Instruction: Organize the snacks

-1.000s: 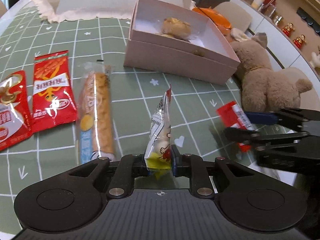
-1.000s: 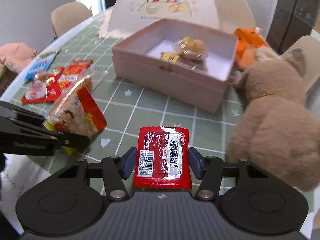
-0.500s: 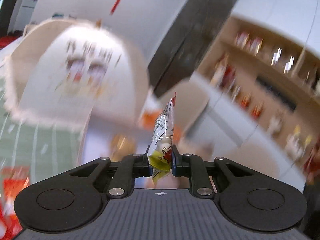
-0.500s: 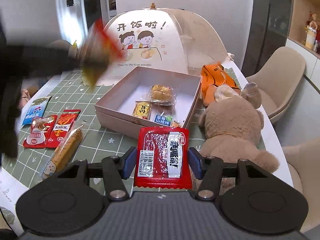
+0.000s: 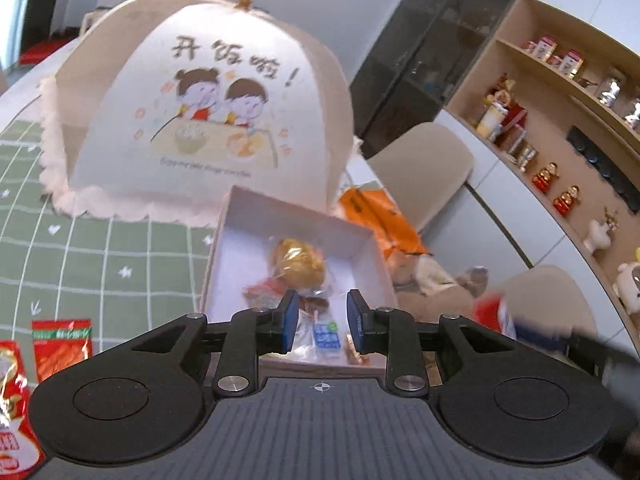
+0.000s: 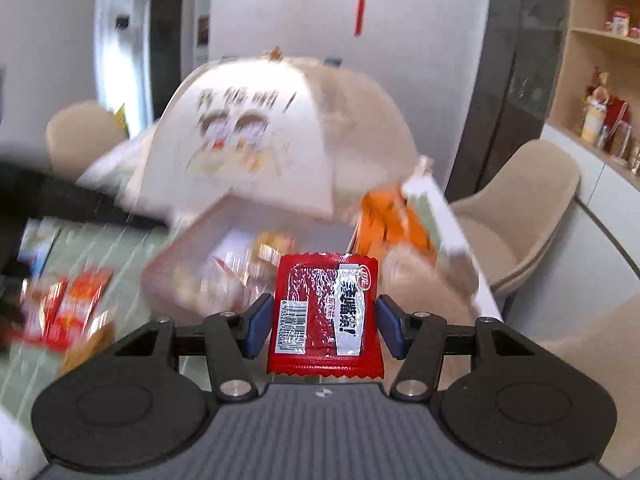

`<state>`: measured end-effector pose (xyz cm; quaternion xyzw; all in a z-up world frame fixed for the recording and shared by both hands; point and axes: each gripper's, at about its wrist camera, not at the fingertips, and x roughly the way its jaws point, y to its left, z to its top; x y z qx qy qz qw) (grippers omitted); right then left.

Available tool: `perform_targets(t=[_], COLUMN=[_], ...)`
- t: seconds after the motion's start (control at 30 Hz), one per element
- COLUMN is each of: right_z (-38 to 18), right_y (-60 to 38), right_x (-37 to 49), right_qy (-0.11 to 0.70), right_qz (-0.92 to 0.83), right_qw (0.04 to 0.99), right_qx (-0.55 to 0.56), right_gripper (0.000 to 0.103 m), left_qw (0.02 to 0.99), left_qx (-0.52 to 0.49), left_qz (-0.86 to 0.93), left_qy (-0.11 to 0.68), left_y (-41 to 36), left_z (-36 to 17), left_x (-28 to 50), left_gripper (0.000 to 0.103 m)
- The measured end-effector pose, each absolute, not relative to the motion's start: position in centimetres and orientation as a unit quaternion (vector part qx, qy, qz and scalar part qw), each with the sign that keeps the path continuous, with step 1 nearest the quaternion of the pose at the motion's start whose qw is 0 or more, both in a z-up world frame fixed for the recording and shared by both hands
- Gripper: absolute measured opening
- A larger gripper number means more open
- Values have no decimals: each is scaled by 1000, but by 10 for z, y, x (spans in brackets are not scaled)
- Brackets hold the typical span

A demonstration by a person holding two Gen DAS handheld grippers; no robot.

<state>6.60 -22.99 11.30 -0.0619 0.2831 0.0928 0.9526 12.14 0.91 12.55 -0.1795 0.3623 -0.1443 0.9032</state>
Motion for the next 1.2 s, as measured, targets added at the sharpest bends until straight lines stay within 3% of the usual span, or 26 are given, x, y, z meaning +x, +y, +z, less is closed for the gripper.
perform_targets(t=[0.1, 0.2, 0.37, 0.5, 0.9, 1.2], right_z=[125, 126, 111, 97, 48, 25], right_y=[-225, -218, -207, -201, -170, -187], right_x=[94, 119, 143, 131, 45, 19], right_qy=[252, 226, 281, 305, 355, 406], right_qz=[85, 98, 102, 121, 151, 128], right_qw=[963, 969, 954, 945, 912, 900], right_qx=[-44, -18, 3, 11, -143, -97], right_gripper=[56, 63, 65, 66, 66, 66], left_qw=[910, 916, 915, 908, 884, 867], left_qx=[-157, -113, -81, -84, -41, -71], left_qz=[-111, -84, -67, -65, -26, -38], left_qy=[367, 376, 390, 406, 465, 492], left_y=[15, 13, 15, 22, 44, 52], left_z=[125, 126, 124, 115, 77, 48], left_x=[115, 110, 101, 96, 78, 57], left_gripper=[30, 30, 30, 30, 30, 31])
